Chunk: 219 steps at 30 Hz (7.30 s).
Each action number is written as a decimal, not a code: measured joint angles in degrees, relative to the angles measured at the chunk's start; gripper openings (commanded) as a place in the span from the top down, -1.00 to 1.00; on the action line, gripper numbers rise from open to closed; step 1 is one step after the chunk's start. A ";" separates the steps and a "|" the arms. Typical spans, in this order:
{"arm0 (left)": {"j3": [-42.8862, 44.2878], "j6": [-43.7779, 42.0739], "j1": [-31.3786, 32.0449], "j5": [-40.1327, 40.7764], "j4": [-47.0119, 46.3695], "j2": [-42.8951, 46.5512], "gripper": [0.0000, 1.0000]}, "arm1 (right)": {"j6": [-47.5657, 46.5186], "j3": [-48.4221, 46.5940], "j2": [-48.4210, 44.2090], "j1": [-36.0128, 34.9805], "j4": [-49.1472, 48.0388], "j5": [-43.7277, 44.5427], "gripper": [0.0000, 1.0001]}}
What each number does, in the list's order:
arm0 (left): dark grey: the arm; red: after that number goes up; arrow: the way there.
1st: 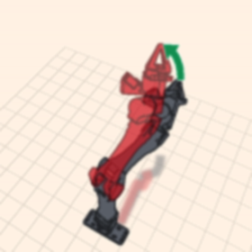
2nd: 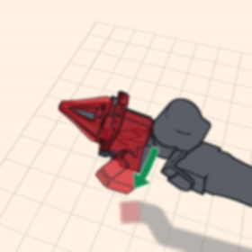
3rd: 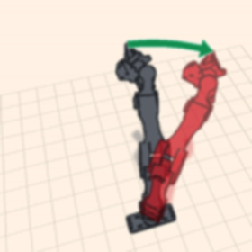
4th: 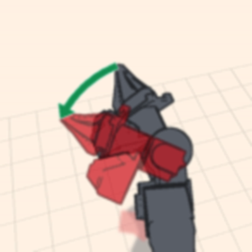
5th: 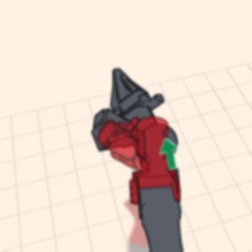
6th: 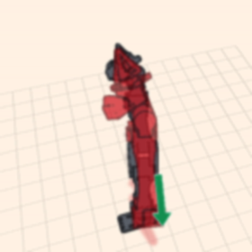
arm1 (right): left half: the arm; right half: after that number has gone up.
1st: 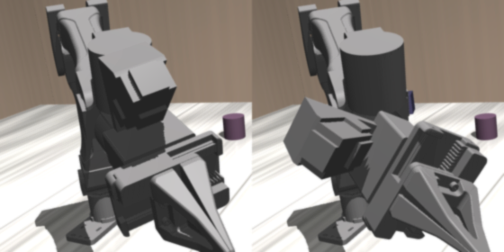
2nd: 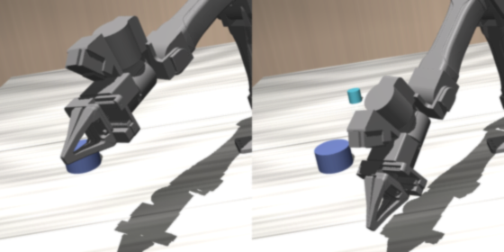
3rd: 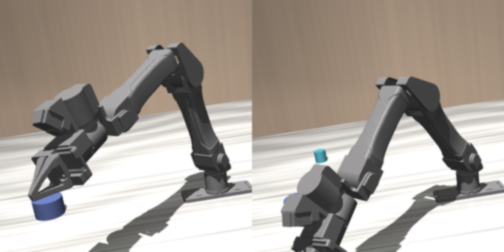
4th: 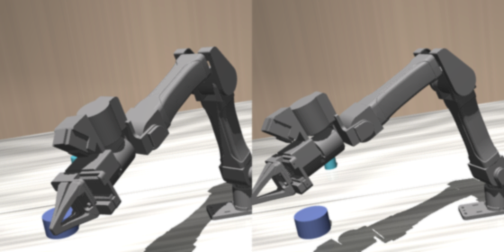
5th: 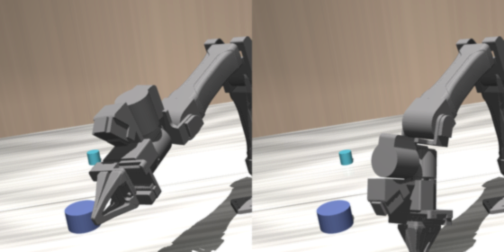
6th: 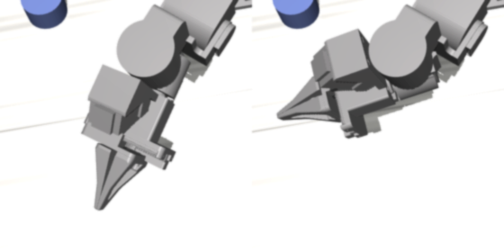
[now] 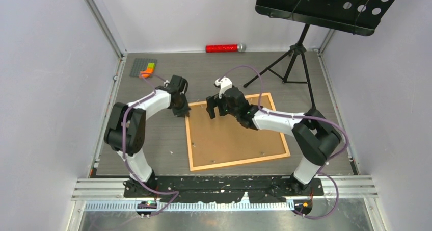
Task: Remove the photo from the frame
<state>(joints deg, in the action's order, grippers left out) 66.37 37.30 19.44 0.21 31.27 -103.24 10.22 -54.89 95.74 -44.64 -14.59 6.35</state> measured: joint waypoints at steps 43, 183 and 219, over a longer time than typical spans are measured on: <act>-19.80 13.11 1.16 -3.50 -13.29 13.81 1.00 | 0.72 -19.52 24.00 -8.20 5.25 12.46 0.47; 0.94 -34.91 12.04 5.64 3.17 0.48 1.00 | 2.29 27.78 -38.93 19.37 -0.42 7.56 -0.92; -13.57 -14.16 11.56 4.17 3.41 12.46 1.00 | -29.73 -38.84 28.92 5.68 31.45 -22.01 -0.37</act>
<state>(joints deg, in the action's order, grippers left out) 52.80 23.14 31.00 4.38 34.68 -90.78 -19.51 -93.73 124.66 -38.96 16.86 -15.66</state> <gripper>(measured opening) 0.051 0.694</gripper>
